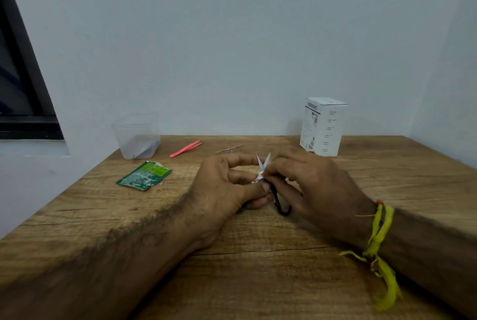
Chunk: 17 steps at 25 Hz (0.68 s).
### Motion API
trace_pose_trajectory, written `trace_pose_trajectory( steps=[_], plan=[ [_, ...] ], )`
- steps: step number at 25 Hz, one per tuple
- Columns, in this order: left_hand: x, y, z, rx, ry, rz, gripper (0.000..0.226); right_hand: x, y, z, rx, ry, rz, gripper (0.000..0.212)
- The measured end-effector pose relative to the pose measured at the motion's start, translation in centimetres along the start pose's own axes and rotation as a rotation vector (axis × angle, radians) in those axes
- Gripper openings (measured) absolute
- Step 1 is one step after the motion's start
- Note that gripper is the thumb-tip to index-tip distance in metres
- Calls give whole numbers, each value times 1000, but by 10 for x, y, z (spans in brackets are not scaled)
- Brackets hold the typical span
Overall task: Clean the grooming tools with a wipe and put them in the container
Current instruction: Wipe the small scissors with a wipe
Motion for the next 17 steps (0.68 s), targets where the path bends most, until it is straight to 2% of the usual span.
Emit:
trace_pose_trajectory(
  steps=[3,12,17],
  plan=[
    [-3,1,-1,-20,-5,1,29,1,-4,4,16,-23,-20,12],
    [-1,-1,-1,0,-6,30,32,0,-3,2,11,-28,-19,12],
    [-1,0,0,-13,-12,27,31,-3,-3,5,116,-31,-57,18]
  ],
)
Point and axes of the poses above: each hand's wrist, its own x-axis away from the middle knuckle, its own y-axis out of the palm, z = x × y, the point moved 6 cm from there along -x, towards the middle knuckle, and after that the axes turned 12 degrees about z, right-handed, at the moved point
